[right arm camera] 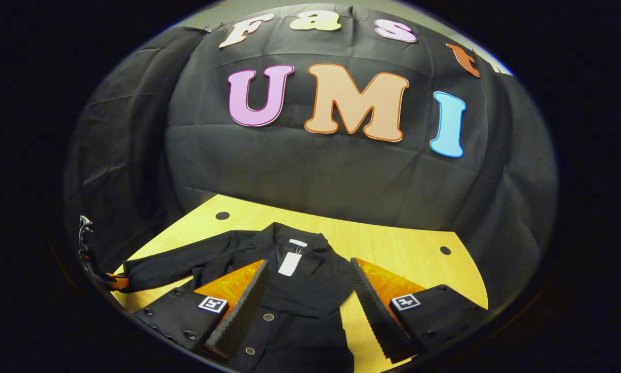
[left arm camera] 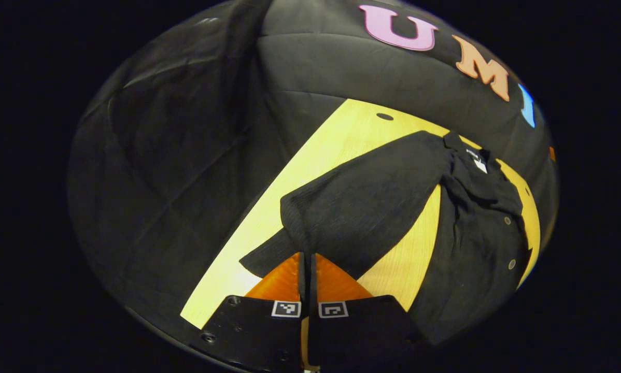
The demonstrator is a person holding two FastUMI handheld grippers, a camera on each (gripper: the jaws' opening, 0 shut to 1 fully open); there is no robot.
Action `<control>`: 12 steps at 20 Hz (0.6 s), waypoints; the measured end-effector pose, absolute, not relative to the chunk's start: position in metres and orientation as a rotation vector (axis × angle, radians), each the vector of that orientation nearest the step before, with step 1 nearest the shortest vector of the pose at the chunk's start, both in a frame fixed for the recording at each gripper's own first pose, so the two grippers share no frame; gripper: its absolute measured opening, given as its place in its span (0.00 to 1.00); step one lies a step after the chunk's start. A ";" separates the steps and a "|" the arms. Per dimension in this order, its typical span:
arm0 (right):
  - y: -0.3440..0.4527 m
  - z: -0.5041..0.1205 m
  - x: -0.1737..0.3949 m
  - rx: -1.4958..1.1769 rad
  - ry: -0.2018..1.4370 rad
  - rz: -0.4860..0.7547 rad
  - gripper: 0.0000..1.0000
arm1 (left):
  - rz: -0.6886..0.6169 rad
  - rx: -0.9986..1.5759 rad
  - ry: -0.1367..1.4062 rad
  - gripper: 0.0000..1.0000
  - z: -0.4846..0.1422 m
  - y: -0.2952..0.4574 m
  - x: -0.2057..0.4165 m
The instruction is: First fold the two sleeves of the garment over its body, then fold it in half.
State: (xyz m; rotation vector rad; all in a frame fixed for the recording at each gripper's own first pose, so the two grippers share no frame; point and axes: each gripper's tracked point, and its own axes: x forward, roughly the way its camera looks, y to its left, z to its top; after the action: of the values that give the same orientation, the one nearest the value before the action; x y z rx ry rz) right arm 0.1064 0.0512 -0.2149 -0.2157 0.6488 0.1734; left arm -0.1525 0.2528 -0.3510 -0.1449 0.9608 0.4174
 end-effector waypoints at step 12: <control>0.014 -0.210 0.097 -0.136 0.632 0.172 0.99 | 0.423 -0.116 0.758 0.00 -0.267 0.242 -0.083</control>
State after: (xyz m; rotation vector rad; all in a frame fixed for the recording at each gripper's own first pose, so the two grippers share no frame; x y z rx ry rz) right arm 0.0974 0.0138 -0.2105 -0.1364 0.6322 0.1718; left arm -0.0825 0.2416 -0.2671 -0.1163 0.7584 0.4227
